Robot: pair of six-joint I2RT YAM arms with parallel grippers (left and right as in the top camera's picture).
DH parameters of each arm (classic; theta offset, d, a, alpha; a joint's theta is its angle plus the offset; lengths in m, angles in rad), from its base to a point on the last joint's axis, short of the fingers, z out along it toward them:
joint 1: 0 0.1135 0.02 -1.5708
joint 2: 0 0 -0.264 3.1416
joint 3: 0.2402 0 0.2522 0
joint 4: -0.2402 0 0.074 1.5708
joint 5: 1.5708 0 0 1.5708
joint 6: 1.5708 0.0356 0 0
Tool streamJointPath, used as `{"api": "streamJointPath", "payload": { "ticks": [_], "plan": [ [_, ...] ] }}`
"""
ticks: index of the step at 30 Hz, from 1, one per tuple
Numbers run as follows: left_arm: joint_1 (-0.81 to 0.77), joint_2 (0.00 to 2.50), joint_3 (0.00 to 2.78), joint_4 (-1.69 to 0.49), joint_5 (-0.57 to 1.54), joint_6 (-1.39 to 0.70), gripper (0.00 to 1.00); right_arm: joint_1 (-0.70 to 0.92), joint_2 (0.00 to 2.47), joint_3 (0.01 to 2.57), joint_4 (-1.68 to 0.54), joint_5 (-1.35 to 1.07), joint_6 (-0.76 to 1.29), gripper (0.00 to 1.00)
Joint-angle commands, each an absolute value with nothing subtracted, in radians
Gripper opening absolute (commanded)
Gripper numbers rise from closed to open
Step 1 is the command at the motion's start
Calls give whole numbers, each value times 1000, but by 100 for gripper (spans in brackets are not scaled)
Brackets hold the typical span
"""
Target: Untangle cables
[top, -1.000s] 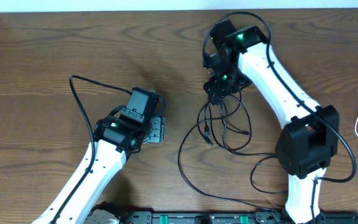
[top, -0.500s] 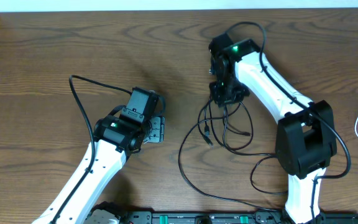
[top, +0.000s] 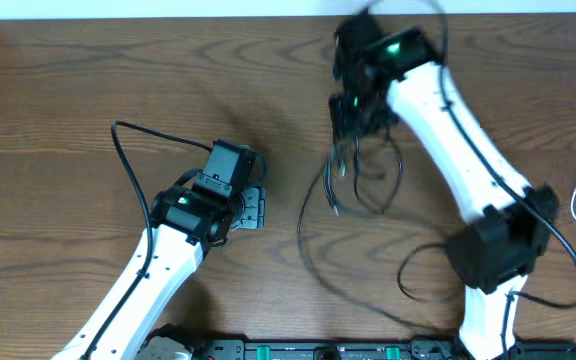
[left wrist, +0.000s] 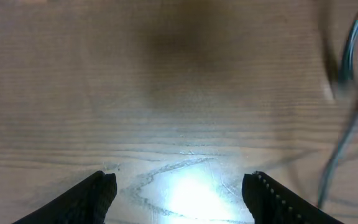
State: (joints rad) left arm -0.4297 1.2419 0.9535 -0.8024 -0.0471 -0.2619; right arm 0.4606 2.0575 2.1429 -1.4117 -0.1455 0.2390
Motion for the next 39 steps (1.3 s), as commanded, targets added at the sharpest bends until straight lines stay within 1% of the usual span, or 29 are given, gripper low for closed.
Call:
{"api": "streamJointPath", "payload": {
  "ticks": [1, 3, 5, 8, 11, 14, 16, 18, 22, 25, 32, 33, 34, 39],
  "plan": [
    [-426, 1242, 960, -802, -36, -267, 71, 458, 1951, 2428, -1417, -182, 254, 1],
    [-426, 1242, 960, -802, -37, -267, 71, 458, 1935, 2531, -1407, -234, 254, 1],
    [-426, 1242, 960, -801, -36, -267, 71, 458, 1916, 2666, -1377, -345, 254, 1],
    [-426, 1242, 960, -801, -36, -267, 71, 463, 1889, 2780, -1350, -449, 253, 1],
    [-426, 1242, 960, -798, -33, -268, 71, 472, 1862, 2810, -1392, -368, 220, 1],
    [-426, 1242, 960, -799, -30, -268, 71, 473, 1861, 2799, -1541, -169, 221, 1],
    [-426, 1242, 960, -796, -6, -267, 71, 473, 1866, 2772, -1624, -91, 220, 1],
    [-426, 1242, 960, -785, 38, -267, 71, 473, 1868, 2740, -1672, -70, 220, 1],
    [-426, 1242, 960, -714, 207, -263, 71, 473, 1869, 2684, -1695, -70, 220, 1],
    [-426, 1242, 960, -691, 248, -263, 71, 473, 1869, 2684, -1694, -69, 219, 1],
    [-426, 1242, 960, -677, 247, -263, 72, 473, 1860, 2685, -1662, -98, 204, 1],
    [-426, 1242, 960, -672, 247, -263, 76, 473, 1854, 2685, -1636, -111, 186, 1],
    [-426, 1242, 960, -671, 247, -263, 76, 473, 1849, 2687, -1621, -112, 181, 1],
    [-426, 1242, 960, -672, 246, -255, 77, 446, 1748, 2714, -1391, -108, 187, 1]
  ]
}}
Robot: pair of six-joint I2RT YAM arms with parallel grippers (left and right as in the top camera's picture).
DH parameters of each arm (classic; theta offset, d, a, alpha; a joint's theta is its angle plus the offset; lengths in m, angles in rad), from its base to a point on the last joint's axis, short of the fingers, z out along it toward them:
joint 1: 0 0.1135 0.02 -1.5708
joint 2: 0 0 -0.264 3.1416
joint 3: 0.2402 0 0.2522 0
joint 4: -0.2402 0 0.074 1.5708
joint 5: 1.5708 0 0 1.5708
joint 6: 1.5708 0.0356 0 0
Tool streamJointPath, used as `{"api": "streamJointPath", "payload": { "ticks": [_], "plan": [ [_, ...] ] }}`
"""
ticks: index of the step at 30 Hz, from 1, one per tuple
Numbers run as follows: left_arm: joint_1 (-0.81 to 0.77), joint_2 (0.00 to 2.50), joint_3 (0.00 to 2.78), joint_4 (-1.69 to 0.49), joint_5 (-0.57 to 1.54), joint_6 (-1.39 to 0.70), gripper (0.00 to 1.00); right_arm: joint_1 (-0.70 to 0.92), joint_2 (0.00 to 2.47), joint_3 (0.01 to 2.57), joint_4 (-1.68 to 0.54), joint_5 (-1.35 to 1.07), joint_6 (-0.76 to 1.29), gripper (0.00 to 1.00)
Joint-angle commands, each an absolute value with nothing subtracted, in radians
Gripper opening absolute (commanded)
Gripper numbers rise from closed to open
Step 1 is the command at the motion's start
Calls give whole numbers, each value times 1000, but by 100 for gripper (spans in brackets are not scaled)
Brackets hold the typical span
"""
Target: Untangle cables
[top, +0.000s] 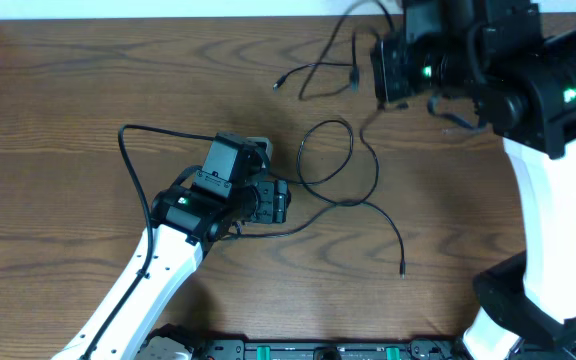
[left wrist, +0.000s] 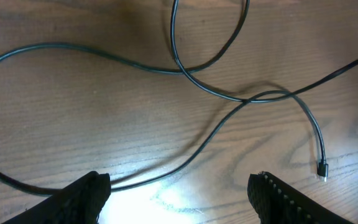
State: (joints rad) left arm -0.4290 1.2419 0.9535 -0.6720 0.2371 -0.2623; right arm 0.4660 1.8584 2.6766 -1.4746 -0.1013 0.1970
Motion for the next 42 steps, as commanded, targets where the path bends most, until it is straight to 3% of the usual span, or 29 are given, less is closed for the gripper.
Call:
{"api": "streamJointPath", "payload": {
  "ticks": [1, 10, 16, 25, 27, 29, 30, 35, 42],
  "plan": [
    [-426, 1242, 960, -672, 246, -255, 77, 442, 1724, 2716, -1344, -108, 197, 1],
    [-426, 1242, 960, -672, 243, -229, 77, 432, 1473, 2716, -1029, -83, 240, 1],
    [-426, 1242, 960, -677, 243, -229, 77, 432, 1369, 2716, -1019, 89, 238, 1],
    [-427, 1242, 960, -686, 256, -229, 81, 433, 1350, 2714, -1078, 155, 231, 1],
    [-431, 1242, 960, -688, 359, -157, 82, 433, 1362, 2714, -1089, 154, 231, 1],
    [-464, 1243, 960, -698, 651, 139, 82, 433, 1392, 2714, -1093, 119, 232, 1],
    [-477, 1244, 960, -699, 671, 178, 82, 433, 1400, 2714, -1093, 100, 234, 1],
    [-595, 1295, 960, -689, 654, 353, 80, 433, 1434, 2714, -1097, 33, 251, 1],
    [-673, 1464, 960, -638, 583, 374, 80, 433, 1438, 2714, -1122, 14, 251, 1]
  ]
}}
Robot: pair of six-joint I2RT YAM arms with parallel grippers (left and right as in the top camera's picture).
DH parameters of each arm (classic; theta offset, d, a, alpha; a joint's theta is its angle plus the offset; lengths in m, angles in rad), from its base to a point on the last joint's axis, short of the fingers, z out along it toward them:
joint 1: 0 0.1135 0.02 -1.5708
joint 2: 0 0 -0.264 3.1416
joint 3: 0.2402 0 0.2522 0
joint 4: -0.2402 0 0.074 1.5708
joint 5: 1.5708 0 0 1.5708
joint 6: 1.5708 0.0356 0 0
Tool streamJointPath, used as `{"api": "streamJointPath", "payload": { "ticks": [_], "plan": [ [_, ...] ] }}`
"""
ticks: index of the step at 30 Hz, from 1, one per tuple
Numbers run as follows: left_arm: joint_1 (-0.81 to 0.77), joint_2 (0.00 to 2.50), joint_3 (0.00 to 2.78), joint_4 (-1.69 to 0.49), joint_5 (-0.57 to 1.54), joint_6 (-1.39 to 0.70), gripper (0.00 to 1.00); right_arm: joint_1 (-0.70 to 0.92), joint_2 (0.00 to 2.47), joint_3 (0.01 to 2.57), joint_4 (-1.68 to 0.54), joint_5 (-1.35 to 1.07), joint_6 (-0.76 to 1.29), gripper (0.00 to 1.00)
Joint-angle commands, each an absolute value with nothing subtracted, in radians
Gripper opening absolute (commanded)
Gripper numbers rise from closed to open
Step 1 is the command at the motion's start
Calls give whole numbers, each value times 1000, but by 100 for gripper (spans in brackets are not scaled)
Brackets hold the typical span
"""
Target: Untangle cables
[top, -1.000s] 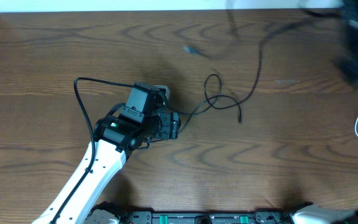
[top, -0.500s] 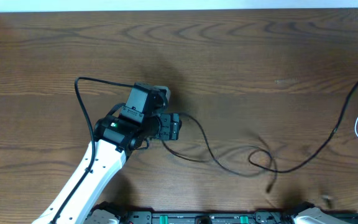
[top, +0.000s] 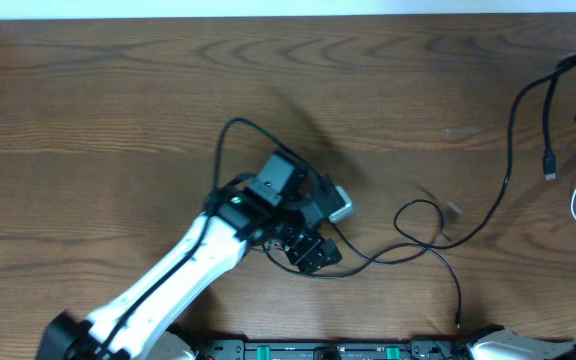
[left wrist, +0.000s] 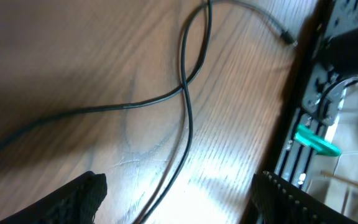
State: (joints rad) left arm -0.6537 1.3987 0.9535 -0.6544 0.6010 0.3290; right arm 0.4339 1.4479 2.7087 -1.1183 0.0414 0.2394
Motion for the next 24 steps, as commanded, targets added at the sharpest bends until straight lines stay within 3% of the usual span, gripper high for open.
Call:
{"api": "streamJointPath", "payload": {
  "ticks": [1, 3, 9, 21, 24],
  "plan": [
    [-678, 1503, 960, -620, 582, 374, 80, 433, 1438, 2714, -1134, 4, 251, 1],
    [-680, 1582, 960, -591, 583, 373, 80, 433, 1440, 2714, -1179, -10, 250, 1],
    [-654, 1594, 961, -587, 583, 334, 64, 433, 1539, 2714, -1390, -6, 182, 1],
    [-565, 1081, 962, -752, 535, 316, 64, 433, 1942, 2714, -1406, -260, 178, 1],
    [-565, 986, 962, -809, 431, 289, 64, 432, 2051, 2714, -1303, -463, 178, 1]
  ]
}}
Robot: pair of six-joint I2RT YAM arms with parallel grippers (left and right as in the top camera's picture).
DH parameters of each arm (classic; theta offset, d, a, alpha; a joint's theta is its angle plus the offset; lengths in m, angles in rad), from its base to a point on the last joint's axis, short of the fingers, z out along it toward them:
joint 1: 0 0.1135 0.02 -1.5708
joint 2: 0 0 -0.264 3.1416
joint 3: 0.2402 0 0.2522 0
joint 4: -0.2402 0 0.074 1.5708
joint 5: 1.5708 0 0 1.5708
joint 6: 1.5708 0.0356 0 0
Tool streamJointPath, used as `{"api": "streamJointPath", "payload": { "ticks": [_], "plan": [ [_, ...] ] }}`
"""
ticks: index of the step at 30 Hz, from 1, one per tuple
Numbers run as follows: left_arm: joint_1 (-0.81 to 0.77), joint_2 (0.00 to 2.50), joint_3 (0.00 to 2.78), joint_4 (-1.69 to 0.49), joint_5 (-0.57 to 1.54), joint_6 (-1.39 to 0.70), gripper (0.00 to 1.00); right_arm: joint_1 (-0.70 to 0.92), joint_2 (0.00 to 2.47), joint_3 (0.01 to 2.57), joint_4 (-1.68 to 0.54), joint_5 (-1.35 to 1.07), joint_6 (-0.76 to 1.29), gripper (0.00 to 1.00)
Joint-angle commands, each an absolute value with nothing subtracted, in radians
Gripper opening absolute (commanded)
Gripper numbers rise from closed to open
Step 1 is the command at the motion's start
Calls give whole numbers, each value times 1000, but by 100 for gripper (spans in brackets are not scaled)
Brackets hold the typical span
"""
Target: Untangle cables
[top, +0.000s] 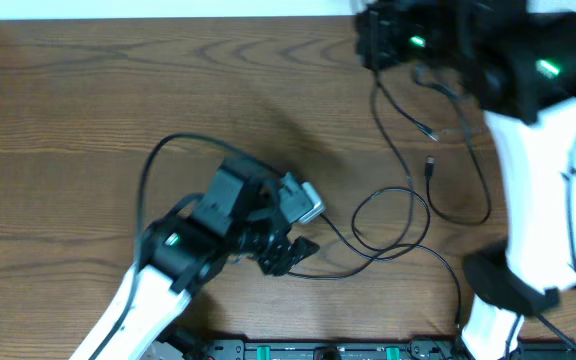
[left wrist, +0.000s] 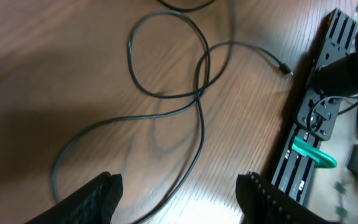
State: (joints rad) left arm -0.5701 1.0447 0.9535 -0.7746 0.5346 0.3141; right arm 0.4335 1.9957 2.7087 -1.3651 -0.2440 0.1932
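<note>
One black cable lies on the wood in a loop, its end near the front edge. In the left wrist view this lying cable crosses itself and runs down between my left fingers. My left gripper hovers open above it, holding nothing. A second black cable hangs in several strands from my right gripper, which is blurred at the top right and shut on it. That cable's plug dangles above the table.
A black rail with a green clip runs along the table's front edge, close to the lying cable's end. The right arm's white links rise along the right side.
My right gripper was off the right edge and is now at the top, right of centre, with its cable dangling. My left gripper has shifted a little left. The lying loop has widened.
First my right gripper held a tangled bunch at the top centre and my left was open over bare wood. Then one cable lay spread under my left gripper. Later the right held the other cable far right; now it hangs at the top.
</note>
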Motion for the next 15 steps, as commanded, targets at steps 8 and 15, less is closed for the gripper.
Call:
{"api": "streamJointPath", "payload": {
  "ticks": [8, 15],
  "plan": [
    [-565, 971, 962, -829, 406, 263, 64, 425, 2112, 2714, -921, -1058, 232, 1],
    [-565, 976, 962, -829, 406, 263, 64, 424, 2127, 2713, -1288, -649, 231, 99]
  ]
}}
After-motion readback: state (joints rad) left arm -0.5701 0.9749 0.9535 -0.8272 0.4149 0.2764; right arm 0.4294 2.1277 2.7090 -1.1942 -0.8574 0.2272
